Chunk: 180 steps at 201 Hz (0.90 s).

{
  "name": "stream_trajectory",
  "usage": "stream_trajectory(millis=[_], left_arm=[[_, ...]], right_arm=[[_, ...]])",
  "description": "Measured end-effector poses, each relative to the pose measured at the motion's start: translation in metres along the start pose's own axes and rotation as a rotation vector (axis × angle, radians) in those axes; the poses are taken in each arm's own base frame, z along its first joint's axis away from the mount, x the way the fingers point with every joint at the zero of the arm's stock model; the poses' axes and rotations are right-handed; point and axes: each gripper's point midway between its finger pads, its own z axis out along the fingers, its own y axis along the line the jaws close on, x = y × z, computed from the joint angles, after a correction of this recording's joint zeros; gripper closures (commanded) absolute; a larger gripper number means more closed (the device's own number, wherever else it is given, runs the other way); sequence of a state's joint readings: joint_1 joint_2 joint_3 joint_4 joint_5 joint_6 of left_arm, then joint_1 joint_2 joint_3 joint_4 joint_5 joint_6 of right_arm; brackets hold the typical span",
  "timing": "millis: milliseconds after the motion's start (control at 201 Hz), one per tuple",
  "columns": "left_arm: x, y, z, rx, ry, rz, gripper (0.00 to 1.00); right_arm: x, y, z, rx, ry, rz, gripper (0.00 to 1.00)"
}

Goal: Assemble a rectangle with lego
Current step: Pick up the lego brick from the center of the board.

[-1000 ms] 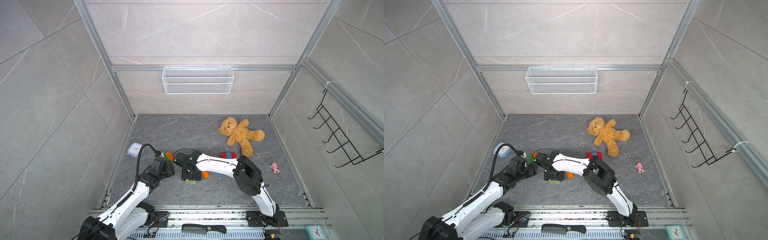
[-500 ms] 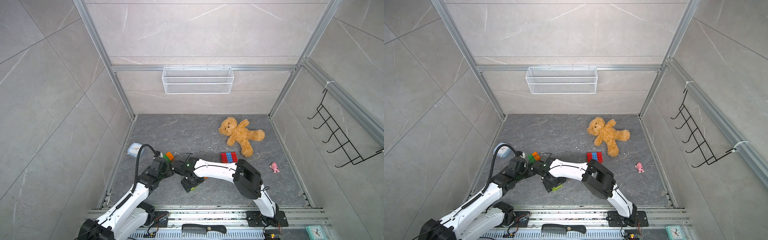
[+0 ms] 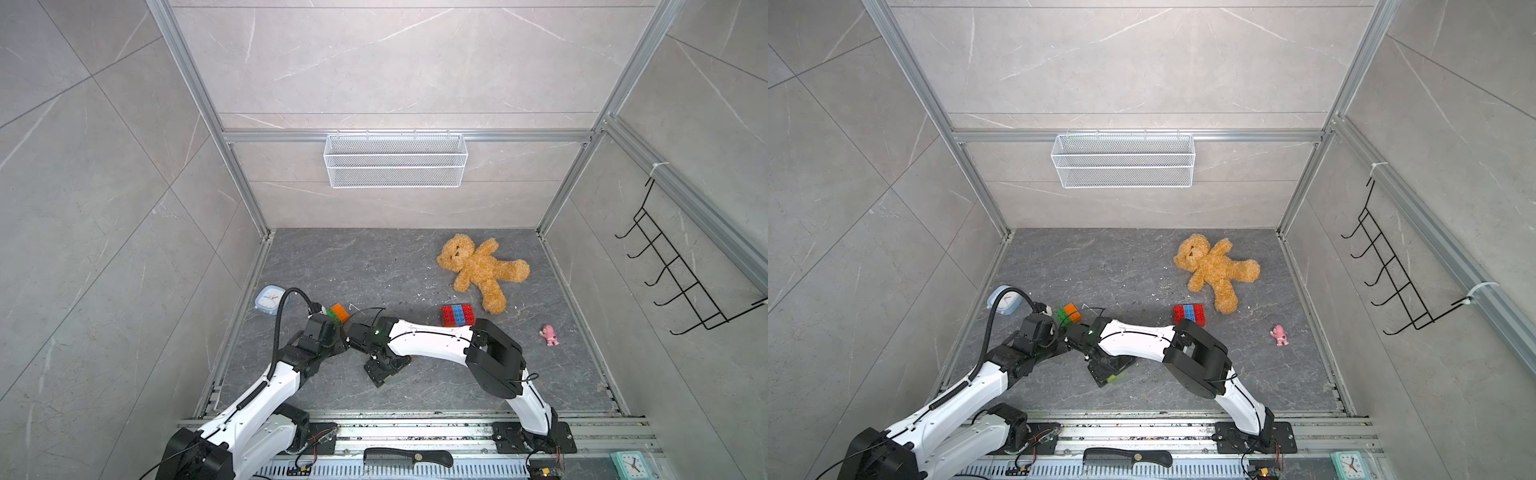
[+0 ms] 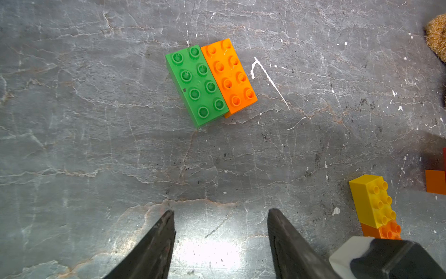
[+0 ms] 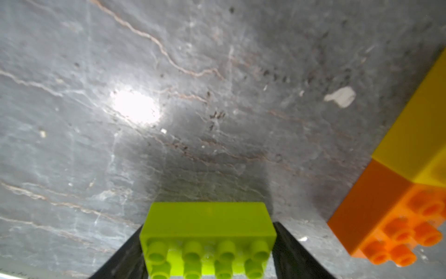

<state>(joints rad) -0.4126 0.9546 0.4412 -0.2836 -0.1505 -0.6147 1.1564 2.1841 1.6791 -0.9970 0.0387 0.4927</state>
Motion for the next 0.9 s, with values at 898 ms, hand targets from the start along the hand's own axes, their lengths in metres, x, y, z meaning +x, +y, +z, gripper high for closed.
stream_trajectory(millis=[898], left_arm=[[-0.0094,0.0085,-0.0031,-0.016,-0.031,-0.038,0.36]], right_arm=[[-0.0033,-0.0021,-0.0004,0.011,-0.015,0.006,0.22]])
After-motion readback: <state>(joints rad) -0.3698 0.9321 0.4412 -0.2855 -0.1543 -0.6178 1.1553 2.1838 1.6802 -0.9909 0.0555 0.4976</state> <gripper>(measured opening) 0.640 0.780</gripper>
